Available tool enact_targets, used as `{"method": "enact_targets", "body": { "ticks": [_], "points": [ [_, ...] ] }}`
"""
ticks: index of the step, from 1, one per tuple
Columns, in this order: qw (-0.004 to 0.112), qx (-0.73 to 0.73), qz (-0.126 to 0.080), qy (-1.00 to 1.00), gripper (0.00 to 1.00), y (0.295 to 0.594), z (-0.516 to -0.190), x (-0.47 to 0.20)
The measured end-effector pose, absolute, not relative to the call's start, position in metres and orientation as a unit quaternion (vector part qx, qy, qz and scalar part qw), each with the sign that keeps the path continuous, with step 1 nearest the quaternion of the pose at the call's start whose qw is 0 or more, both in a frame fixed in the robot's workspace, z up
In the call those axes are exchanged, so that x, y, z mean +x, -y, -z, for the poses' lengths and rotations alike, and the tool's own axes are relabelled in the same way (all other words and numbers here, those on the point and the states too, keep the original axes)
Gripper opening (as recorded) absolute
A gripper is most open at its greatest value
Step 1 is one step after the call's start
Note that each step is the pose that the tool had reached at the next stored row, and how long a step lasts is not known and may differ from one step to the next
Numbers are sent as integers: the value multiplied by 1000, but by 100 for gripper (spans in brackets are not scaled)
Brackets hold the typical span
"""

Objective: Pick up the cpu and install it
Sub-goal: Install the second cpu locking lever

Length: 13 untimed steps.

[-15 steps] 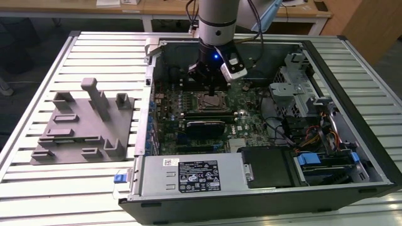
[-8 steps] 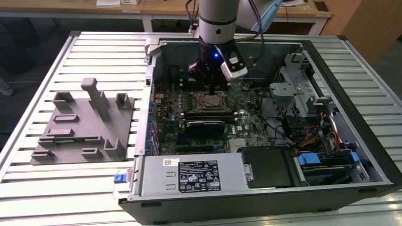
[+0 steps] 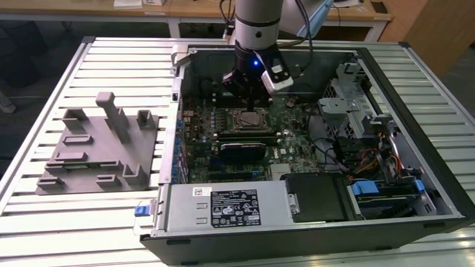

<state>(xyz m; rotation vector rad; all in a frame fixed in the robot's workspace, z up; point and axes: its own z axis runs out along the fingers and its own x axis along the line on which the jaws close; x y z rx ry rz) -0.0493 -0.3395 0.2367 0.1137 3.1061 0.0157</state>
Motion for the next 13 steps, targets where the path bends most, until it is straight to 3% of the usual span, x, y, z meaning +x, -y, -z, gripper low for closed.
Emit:
{"method": "enact_targets", "body": {
  "ticks": [13],
  "points": [
    [17, 37, -5, -999, 11, 363, -237, -49]
  ]
}}
